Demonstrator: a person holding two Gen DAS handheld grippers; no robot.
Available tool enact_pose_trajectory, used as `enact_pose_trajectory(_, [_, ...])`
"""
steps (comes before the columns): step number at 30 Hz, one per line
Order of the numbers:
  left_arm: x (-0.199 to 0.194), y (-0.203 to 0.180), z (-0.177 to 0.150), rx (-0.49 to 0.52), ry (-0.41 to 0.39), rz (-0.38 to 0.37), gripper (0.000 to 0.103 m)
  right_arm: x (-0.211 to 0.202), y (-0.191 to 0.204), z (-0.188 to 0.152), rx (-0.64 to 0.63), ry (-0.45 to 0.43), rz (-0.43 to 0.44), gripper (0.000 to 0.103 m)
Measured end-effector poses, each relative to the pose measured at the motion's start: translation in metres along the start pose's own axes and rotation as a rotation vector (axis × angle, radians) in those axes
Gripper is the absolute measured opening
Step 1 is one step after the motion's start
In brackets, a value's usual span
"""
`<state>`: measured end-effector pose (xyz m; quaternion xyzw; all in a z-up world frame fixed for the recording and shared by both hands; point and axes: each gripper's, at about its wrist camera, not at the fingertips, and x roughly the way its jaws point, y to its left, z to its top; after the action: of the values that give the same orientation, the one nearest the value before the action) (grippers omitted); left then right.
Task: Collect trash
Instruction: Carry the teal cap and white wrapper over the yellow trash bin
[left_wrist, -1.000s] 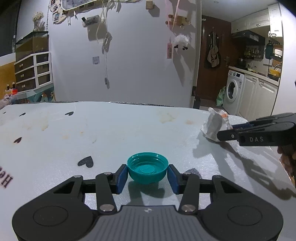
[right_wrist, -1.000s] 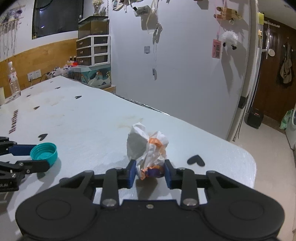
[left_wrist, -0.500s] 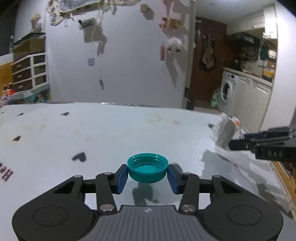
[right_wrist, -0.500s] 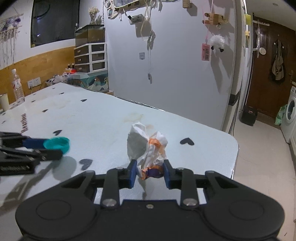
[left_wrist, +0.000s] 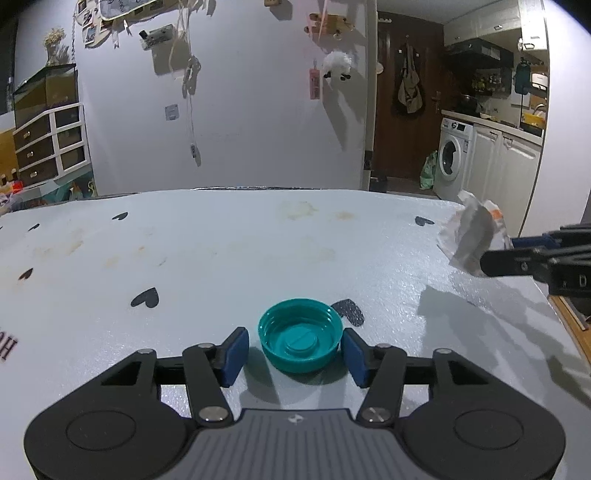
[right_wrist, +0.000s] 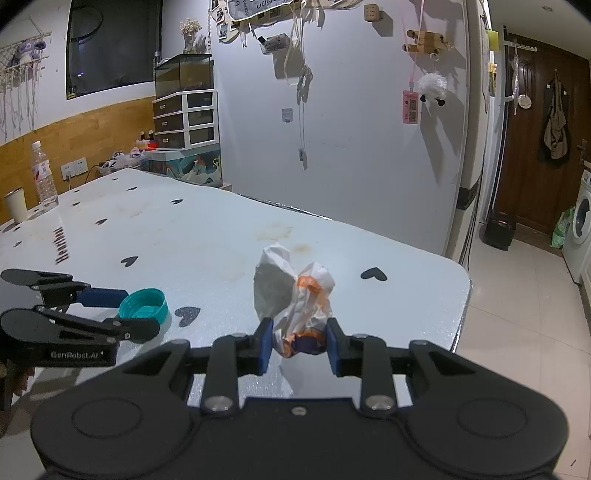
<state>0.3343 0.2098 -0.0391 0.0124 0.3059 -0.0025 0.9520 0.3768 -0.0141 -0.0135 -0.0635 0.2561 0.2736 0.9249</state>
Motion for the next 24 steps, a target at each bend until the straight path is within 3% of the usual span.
enact_pose_trajectory(1, [0.000,0.000,0.000,0.000,0.000,-0.001,0.050,0.000,0.000,-0.001,0.001,0.000,0.000,0.031])
enact_pose_trajectory(12, [-0.023,-0.011,0.005,-0.020,-0.060,0.010,0.049,-0.018,-0.004,-0.014,0.036,-0.010,-0.010,0.031])
enact_pose_trajectory(24, [-0.057,-0.067,-0.003,-0.018,-0.099,-0.051,0.049,-0.080,-0.017,-0.033,0.063,-0.055,-0.063,0.031])
